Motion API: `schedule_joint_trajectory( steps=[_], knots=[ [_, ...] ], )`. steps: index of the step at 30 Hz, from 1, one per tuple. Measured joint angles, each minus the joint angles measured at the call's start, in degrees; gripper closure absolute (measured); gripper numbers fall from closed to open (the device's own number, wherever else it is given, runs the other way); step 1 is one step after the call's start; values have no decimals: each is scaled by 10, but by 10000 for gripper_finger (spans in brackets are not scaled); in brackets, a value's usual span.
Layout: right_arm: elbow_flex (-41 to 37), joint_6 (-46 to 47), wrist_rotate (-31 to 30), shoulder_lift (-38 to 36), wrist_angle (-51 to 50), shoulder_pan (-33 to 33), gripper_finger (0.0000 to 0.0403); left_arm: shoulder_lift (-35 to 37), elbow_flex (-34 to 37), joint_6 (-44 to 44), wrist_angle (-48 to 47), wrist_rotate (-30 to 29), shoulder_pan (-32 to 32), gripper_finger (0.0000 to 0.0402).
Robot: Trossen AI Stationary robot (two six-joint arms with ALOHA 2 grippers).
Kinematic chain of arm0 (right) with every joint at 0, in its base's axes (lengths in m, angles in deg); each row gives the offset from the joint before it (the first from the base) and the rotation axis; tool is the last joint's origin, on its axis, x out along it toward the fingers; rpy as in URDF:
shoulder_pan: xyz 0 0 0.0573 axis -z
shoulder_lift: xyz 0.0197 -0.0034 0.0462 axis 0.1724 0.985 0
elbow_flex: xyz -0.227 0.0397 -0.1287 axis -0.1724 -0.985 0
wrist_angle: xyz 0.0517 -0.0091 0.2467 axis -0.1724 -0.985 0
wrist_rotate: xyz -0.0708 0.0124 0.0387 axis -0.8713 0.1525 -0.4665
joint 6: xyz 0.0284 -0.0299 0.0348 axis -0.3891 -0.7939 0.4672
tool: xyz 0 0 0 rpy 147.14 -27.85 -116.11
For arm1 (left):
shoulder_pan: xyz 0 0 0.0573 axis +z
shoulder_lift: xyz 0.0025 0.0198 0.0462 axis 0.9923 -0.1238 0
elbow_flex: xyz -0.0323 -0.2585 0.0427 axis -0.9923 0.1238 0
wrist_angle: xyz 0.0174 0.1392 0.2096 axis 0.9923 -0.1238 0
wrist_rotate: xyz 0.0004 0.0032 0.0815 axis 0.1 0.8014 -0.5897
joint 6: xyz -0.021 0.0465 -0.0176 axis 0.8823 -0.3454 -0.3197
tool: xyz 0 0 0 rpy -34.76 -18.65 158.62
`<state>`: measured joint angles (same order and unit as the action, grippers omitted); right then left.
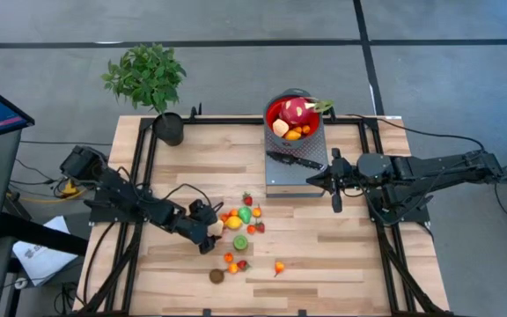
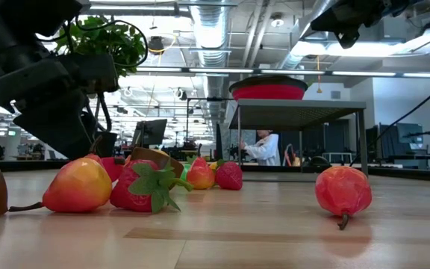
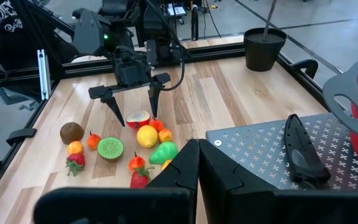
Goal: Pick & Place Fruit
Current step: Put the red half apple into the red colander on the shelf
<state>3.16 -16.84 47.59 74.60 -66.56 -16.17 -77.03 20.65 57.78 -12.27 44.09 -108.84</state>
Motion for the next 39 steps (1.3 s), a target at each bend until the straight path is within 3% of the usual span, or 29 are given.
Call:
schedule_joint_trajectory(
  steps=[6, 18, 25, 33, 39],
  knots=[
    [0, 0, 0, 0, 0, 0, 400, 0, 0, 4, 1, 6, 0, 51],
    [0, 0, 0, 0, 0, 0, 400, 0, 0, 4, 9, 17, 1, 140],
    [0, 0, 0, 0, 0, 0, 400, 0, 0, 4, 12, 18, 1, 120],
    [0, 0, 0, 0, 0, 0, 400, 0, 0, 4, 14, 35, 1, 140],
    [0, 0, 0, 0, 0, 0, 400, 0, 0, 14, 18, 46, 1, 129]
  ],
)
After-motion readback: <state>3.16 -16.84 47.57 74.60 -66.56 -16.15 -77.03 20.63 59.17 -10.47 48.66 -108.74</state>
